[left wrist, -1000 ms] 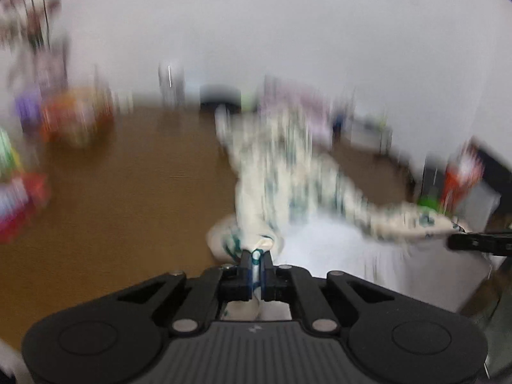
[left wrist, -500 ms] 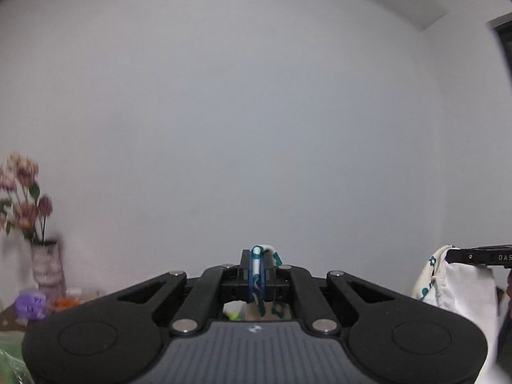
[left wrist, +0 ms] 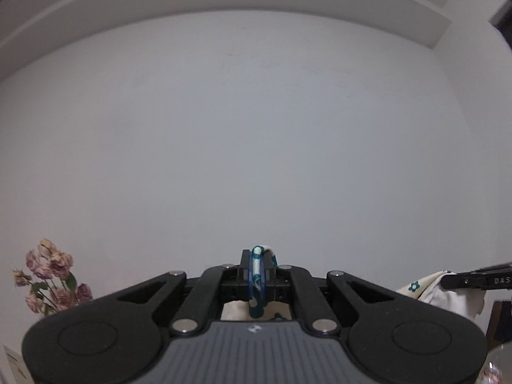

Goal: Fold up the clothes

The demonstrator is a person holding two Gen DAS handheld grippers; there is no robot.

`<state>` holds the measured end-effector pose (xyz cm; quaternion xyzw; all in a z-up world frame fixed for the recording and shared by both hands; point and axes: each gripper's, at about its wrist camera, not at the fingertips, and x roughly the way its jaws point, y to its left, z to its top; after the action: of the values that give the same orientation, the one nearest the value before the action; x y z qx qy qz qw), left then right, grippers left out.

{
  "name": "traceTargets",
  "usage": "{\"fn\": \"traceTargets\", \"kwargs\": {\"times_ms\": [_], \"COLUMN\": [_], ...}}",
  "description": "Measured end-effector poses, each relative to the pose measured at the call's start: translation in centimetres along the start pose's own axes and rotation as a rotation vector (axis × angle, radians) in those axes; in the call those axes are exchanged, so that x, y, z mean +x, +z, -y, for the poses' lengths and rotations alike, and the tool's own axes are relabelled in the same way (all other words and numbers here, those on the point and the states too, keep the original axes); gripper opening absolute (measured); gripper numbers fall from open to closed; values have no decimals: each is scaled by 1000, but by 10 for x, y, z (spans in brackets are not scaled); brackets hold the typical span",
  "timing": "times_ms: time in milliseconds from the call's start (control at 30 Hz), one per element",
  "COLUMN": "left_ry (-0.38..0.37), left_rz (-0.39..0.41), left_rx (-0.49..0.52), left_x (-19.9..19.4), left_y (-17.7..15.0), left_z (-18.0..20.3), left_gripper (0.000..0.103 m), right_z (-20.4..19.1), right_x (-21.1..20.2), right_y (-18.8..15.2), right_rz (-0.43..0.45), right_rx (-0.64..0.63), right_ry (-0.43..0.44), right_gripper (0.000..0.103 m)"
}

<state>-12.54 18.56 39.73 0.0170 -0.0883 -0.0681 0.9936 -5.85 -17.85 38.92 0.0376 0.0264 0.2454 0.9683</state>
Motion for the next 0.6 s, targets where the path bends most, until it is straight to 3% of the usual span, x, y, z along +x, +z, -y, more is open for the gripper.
{"fn": "traceTargets", "kwargs": {"times_ms": [100, 233, 333, 400, 433, 500, 533, 600], "left_ry": [-5, -52, -163, -235, -228, -203, -184, -147], "left_rz": [-98, -456, -788, -902, -897, -869, -843, -790], "left_rx": [4, -128, -357, -485, -499, -477, -434, -349], "left_x": [-32, -61, -82, -93, -95, -92, -76, -44], "left_y": [-47, -190, -302, -341, -342, -335, -329, -317], "left_z": [7, 22, 27, 27, 21, 11, 4, -9], "left_gripper": [3, 4, 10, 10, 11, 22, 39, 60], "right_z": [2, 21, 52, 67, 70, 70, 63, 49], "right_x": [-16, -6, 5, -4, -13, -21, -20, -19], "right_y": [-47, -157, -259, -302, -310, -322, -325, -329], "right_rz": [-111, -388, -680, -766, -760, -741, -729, -703], "right_rx": [-43, -64, 2, 47, 58, 73, 58, 26], "right_ry": [-1, -40, -59, -107, -122, -139, -127, -100], "right_gripper": [4, 4, 7, 11, 12, 33, 36, 38]}}
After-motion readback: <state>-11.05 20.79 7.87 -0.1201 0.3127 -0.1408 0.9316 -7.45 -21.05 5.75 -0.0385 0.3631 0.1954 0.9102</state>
